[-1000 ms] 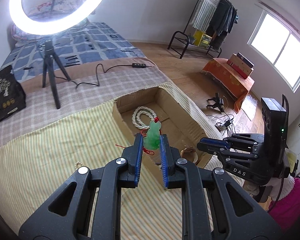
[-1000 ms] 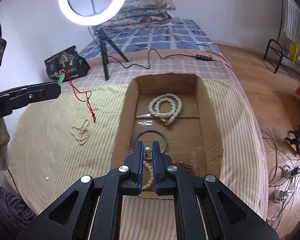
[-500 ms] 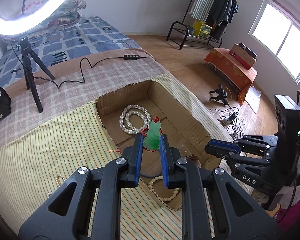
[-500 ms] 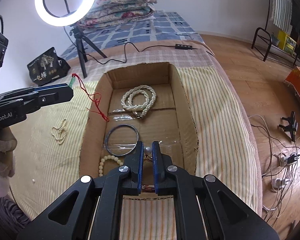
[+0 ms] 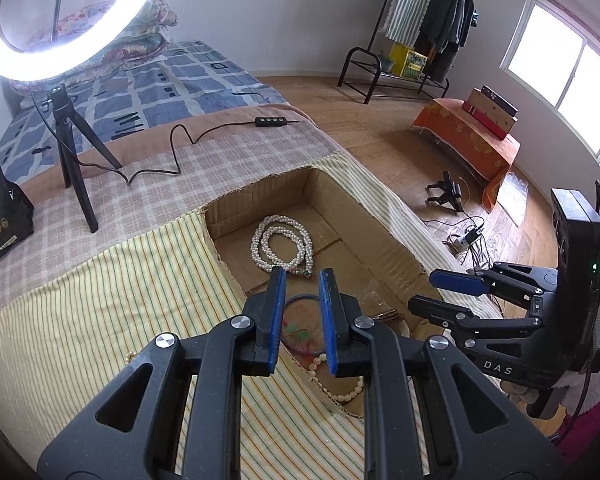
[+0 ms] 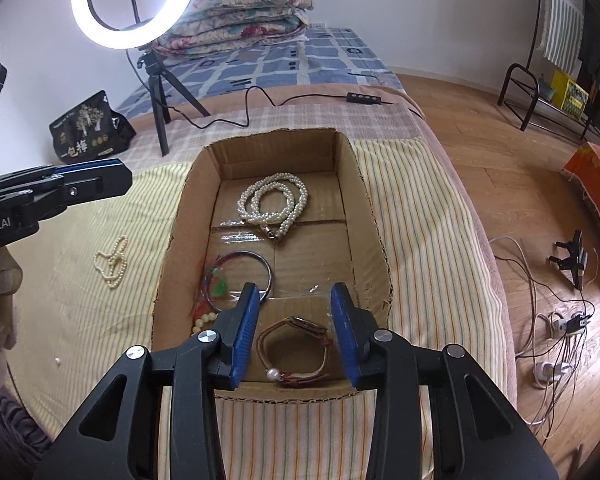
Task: Organize jewelry
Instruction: 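Lower the pendant into the box and open the left gripper while the right gripper releases the pearl, then move the left tool to the other loose pearl while the right tool approaches the pearl necklace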
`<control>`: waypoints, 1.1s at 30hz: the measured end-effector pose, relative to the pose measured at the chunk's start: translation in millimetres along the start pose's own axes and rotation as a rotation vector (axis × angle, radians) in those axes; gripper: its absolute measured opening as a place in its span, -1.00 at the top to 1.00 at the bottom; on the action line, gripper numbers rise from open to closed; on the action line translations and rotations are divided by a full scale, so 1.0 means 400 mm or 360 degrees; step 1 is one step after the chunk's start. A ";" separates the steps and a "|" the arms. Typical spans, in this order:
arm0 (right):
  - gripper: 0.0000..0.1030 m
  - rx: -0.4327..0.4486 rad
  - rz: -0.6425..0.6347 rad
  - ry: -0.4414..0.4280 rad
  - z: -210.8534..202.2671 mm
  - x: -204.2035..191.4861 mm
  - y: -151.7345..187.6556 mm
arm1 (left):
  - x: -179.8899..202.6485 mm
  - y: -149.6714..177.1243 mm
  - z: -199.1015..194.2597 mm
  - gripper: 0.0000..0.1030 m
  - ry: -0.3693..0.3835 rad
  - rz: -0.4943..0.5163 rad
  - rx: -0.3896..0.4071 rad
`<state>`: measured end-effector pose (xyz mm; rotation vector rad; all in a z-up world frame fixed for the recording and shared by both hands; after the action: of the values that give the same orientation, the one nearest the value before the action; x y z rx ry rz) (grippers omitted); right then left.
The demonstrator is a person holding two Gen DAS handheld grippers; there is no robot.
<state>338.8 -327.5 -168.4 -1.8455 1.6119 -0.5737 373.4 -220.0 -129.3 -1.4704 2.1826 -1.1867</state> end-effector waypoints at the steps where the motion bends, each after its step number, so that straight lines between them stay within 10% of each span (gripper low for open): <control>1: 0.01 0.0001 0.0001 0.0006 0.000 0.001 -0.001 | -0.002 -0.001 -0.005 0.70 -0.0003 0.0002 0.0004; 10: -0.49 0.0022 -0.0029 0.0120 -0.031 -0.004 -0.011 | -0.013 -0.004 -0.081 0.70 -0.0065 0.0050 0.0067; 18: -0.52 -0.0014 -0.0063 0.0198 -0.052 -0.013 -0.002 | -0.045 0.004 -0.173 0.70 -0.0161 0.0112 0.0135; 22: -0.52 0.0005 -0.0086 0.0204 -0.065 -0.032 0.000 | -0.059 0.018 -0.227 0.01 -0.0203 0.0125 0.0180; 33: -0.52 0.0088 -0.0151 0.0105 -0.090 -0.131 -0.013 | -0.122 0.070 -0.355 -0.12 -0.0303 0.0100 0.0244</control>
<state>309.5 -281.4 -135.3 -1.8878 1.5407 -0.7211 291.6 -105.0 -70.5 -1.3807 1.9522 -1.1165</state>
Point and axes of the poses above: each gripper's, at about its wrist camera, not at the fingertips, and z roughly the way its jaws point, x to its right, y to its underside, the point moved 9 cm from there along z, roughly the way its jaws point, and after that the axes turned 9 degrees about x, right-handed, at the moved point
